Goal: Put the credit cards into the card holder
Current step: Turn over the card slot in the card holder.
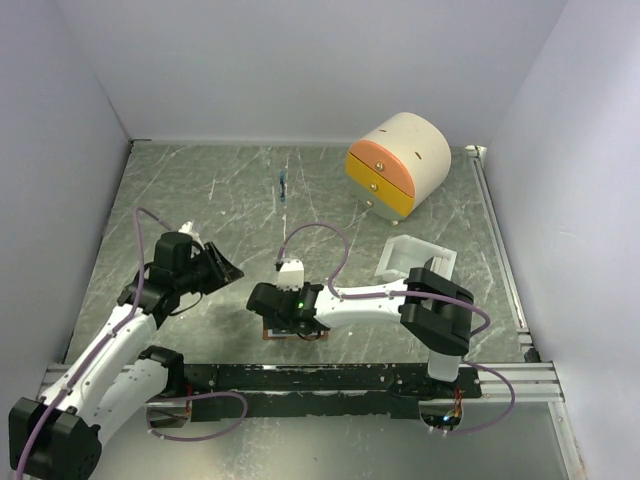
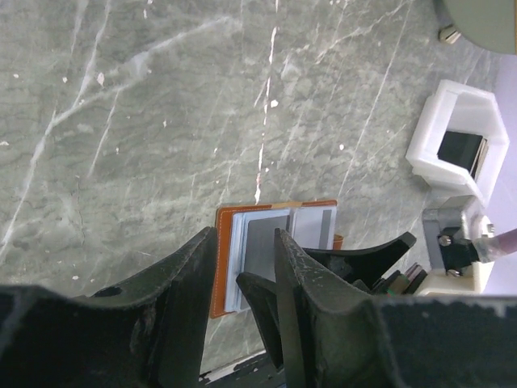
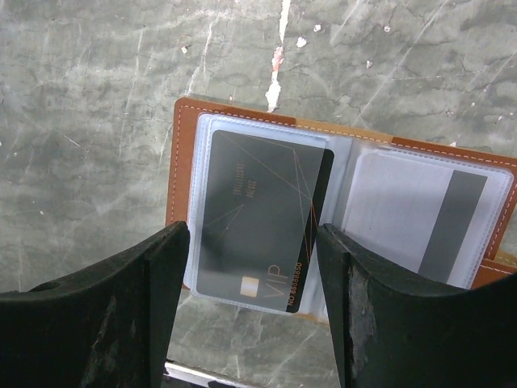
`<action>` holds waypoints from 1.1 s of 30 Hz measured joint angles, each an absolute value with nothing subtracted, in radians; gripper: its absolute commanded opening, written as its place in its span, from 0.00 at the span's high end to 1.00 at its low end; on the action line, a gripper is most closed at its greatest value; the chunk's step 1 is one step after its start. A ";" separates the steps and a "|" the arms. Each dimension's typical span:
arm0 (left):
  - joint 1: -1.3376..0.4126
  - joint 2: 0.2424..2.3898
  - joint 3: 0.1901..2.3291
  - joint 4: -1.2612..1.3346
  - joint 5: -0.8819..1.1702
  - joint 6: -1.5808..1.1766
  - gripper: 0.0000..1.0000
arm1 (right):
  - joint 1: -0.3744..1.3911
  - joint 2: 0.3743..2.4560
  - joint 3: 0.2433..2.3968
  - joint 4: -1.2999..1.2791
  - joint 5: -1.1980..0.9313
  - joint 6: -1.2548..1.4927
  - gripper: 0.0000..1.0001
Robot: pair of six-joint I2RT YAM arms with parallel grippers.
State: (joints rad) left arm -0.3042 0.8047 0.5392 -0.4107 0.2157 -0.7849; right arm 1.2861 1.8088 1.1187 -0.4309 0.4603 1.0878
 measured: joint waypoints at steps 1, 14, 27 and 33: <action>-0.304 0.812 0.535 -0.406 0.219 -0.785 0.55 | 1.286 1.810 1.119 -0.431 0.460 1.088 0.35; -0.304 0.848 0.490 -0.385 0.249 -0.786 0.54 | 1.290 1.801 1.132 -0.451 0.465 1.088 0.35; -0.304 0.848 0.490 -0.385 0.255 -0.785 0.54 | 1.292 1.801 1.146 -0.454 0.464 1.088 0.35; -0.304 0.848 0.490 -0.385 0.255 -0.785 0.54 | 1.292 1.802 1.146 -0.454 0.464 1.088 0.35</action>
State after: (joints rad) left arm -0.3042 0.8482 0.4904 -0.3851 0.2550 -0.7853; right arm 1.2919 1.8019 1.1461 -0.4538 0.4641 1.0882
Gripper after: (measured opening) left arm 0.460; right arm 0.650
